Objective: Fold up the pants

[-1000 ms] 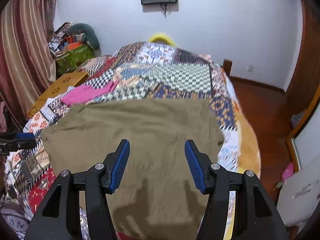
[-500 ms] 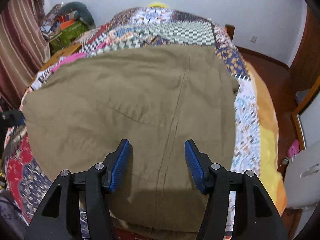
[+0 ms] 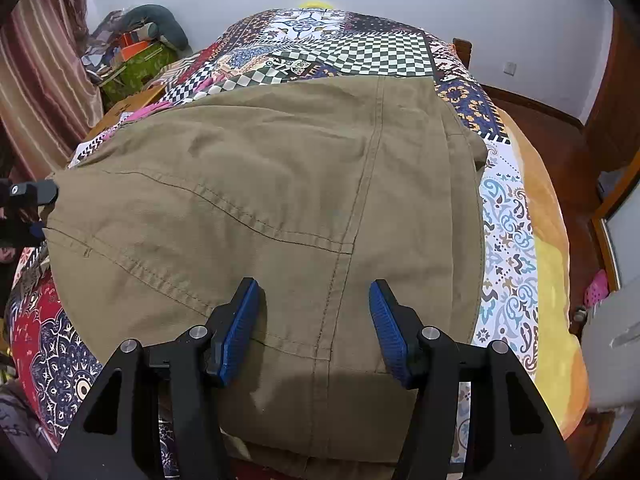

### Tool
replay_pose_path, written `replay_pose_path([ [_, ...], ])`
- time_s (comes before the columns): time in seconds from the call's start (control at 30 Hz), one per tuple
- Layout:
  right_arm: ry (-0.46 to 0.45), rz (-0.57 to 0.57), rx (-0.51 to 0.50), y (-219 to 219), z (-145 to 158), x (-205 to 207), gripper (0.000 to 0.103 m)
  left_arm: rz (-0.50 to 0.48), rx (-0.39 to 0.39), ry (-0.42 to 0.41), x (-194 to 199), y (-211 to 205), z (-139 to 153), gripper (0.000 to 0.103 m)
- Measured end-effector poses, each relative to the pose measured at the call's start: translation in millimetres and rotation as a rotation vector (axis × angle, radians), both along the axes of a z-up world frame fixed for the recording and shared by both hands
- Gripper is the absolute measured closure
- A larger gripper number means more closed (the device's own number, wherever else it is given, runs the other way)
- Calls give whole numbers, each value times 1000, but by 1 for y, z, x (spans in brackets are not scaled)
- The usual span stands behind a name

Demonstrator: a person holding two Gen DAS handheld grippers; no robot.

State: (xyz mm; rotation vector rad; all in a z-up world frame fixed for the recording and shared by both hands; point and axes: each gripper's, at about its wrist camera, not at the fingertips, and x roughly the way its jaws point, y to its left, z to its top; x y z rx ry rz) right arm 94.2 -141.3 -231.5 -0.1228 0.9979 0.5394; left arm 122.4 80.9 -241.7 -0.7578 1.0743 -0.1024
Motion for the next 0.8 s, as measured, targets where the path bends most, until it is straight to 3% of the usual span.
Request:
replay_pose_path([
  [0.2, 12, 8, 21, -1, -1, 4, 50, 39, 82, 6, 19, -5, 0, 21],
  [0.27, 14, 10, 26, -2, -1, 4, 50, 57, 114, 4, 22, -5, 0, 25],
  [0.33, 14, 10, 31, -2, -1, 5, 50, 53, 168, 1, 24, -7, 2, 37],
  [0.53, 17, 6, 46, -3, -1, 5, 50, 8, 292, -40, 29, -19, 9, 60],
  [0.8, 28, 5, 46, 2, 2, 8, 50, -26, 468, -146, 23, -29, 37, 74],
])
